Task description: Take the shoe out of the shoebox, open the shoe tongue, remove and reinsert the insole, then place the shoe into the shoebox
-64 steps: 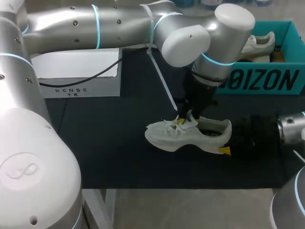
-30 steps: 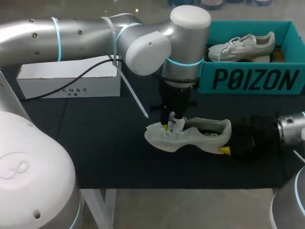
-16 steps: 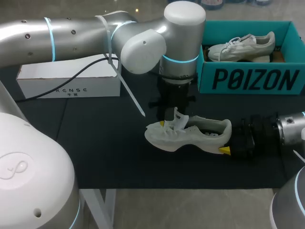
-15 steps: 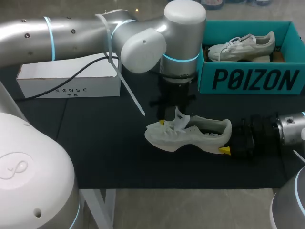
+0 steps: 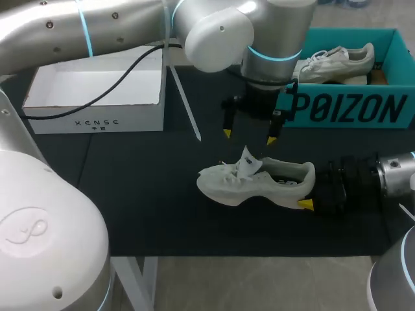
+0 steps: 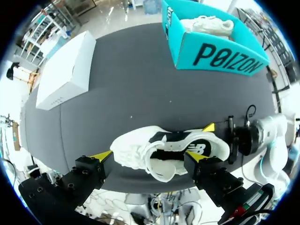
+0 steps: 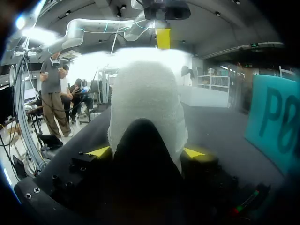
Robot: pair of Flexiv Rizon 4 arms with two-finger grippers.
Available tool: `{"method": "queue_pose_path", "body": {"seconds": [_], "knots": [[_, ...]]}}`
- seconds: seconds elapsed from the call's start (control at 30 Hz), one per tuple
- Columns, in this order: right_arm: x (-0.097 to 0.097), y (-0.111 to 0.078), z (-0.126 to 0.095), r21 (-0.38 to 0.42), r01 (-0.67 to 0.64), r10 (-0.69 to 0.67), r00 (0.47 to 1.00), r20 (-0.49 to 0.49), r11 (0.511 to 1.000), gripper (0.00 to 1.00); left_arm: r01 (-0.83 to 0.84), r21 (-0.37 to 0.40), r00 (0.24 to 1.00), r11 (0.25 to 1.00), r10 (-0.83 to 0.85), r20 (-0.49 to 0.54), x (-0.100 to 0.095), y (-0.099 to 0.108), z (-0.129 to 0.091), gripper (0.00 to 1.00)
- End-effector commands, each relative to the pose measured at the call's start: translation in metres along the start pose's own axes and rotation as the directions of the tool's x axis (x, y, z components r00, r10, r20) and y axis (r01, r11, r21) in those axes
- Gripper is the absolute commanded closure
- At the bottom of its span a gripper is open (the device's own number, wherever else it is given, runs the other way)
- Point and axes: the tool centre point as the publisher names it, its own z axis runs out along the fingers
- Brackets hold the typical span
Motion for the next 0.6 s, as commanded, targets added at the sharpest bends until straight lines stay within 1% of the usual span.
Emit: {"method": "queue_pose_path", "body": {"seconds": [0.03,0.57,0.6], "knots": [[0.0001,-0.0048,0.0046,0.002,-0.001,0.001,1.0,0.0,1.0,1.0,-0.139,0.014,0.988,0.99,0.138,0.064,0.0063,-0.0021,-0.0008,0.0],[0.0001,-0.0048,0.0046,0.002,-0.001,0.001,1.0,0.0,1.0,1.0,-0.139,0.014,0.988,0.99,0.138,0.064,0.0063,-0.0021,-0.0008,0.0],[0.0001,-0.0048,0.0046,0.002,-0.001,0.001,1.0,0.0,1.0,1.0,-0.245,0.028,0.966,0.969,0.241,0.096,0.0116,-0.0004,-0.0005,0.0]]}}
